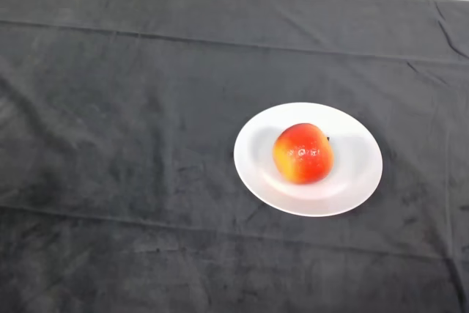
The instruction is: Move the apple to the plate
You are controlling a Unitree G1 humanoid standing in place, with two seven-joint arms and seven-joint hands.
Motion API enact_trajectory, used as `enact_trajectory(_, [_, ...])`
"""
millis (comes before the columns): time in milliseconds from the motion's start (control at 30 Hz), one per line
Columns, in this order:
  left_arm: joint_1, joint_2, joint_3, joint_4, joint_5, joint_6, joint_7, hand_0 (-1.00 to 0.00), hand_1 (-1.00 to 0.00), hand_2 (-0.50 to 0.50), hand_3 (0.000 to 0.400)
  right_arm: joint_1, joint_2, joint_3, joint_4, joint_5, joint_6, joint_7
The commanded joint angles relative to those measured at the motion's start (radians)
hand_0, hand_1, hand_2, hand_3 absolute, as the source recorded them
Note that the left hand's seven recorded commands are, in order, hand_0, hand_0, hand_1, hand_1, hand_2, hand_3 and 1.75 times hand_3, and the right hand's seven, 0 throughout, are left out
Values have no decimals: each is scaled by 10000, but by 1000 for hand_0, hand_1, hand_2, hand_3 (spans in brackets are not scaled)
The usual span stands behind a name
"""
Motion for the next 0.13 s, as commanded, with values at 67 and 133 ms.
enact_trajectory(67, [-434,-143,407,35,246,168,-72,0,0,0,0,-196,-40,-105,-261,171,-18,-45])
enact_trajectory(133, [-433,-167,437,18,267,182,-100,0,0,0,0,-196,-40,-105,-262,171,-17,-46])
